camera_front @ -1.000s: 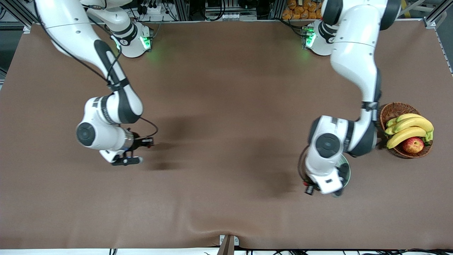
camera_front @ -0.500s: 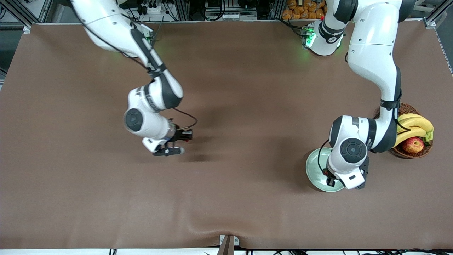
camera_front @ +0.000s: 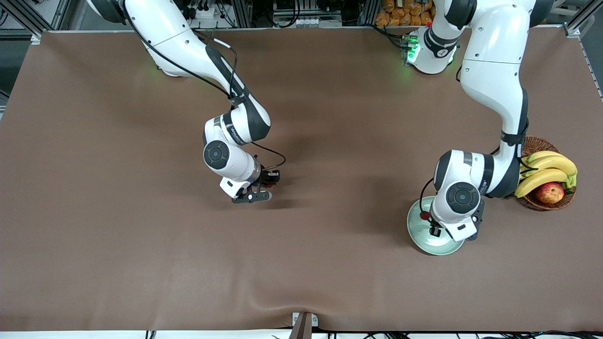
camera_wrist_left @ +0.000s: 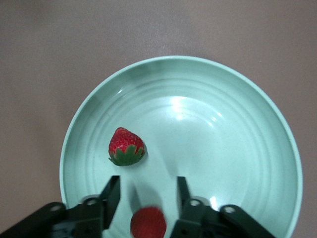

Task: Collect all strawberries into plate
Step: 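Set the last strawberry mid-table with the right gripper while the left returns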

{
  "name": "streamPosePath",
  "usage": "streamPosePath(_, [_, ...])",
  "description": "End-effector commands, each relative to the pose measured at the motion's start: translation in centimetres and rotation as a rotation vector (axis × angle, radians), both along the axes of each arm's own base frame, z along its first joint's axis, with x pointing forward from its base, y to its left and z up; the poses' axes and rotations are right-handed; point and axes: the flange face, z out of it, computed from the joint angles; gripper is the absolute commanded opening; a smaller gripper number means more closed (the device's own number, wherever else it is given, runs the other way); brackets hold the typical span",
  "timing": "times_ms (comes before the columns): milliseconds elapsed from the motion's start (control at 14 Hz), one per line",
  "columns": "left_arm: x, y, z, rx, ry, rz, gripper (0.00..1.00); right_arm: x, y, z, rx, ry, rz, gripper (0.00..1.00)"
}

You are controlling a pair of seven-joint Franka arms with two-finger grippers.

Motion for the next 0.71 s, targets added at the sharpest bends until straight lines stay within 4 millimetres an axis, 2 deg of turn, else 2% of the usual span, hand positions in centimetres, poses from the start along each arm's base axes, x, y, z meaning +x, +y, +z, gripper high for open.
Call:
streamPosePath(0, [-0.6, -0.7, 2.1, -0.016, -0.009, 0.012, 1.00, 0.3, 0.6, -0.1, 0.009, 0.004, -0.011, 0.32])
streamPosePath(71, [-0.7, -1.3, 2.7, -0.018, -0.011, 0.006, 1.00, 0.3, 0.5, -0.1, 0.009, 0.005, -0.011, 0.42])
streamPosePath(143, [-0.7, -2.2, 3.7, -0.025, -0.024, -0.006, 1.00, 0.6, 0.3, 0.2, 0.010, 0.000, -0.014, 0.61])
streamPosePath(286, [-1.3, -5.5, 5.3, -0.035, -0.046, -0.052, 1.00, 2.0, -0.9, 1.8, 0.021, -0.024, -0.026, 0.89])
streamPosePath(357, [-1.8, -7.3, 5.7, -0.039, -0.052, -0.078, 1.00, 3.1, -2.4, 3.5, 0.034, -0.040, -0.054, 0.99])
streamPosePath(571, [-3.2, -13.2, 6.7, -0.053, -0.071, -0.167, 1.00, 5.8, -7.0, 8.5, 0.062, -0.081, -0.118, 1.00])
streamPosePath(643, [-4.0, -16.0, 7.0, -0.065, -0.077, -0.207, 1.00, 6.1, -8.4, 10.4, 0.064, -0.059, -0.120, 1.00])
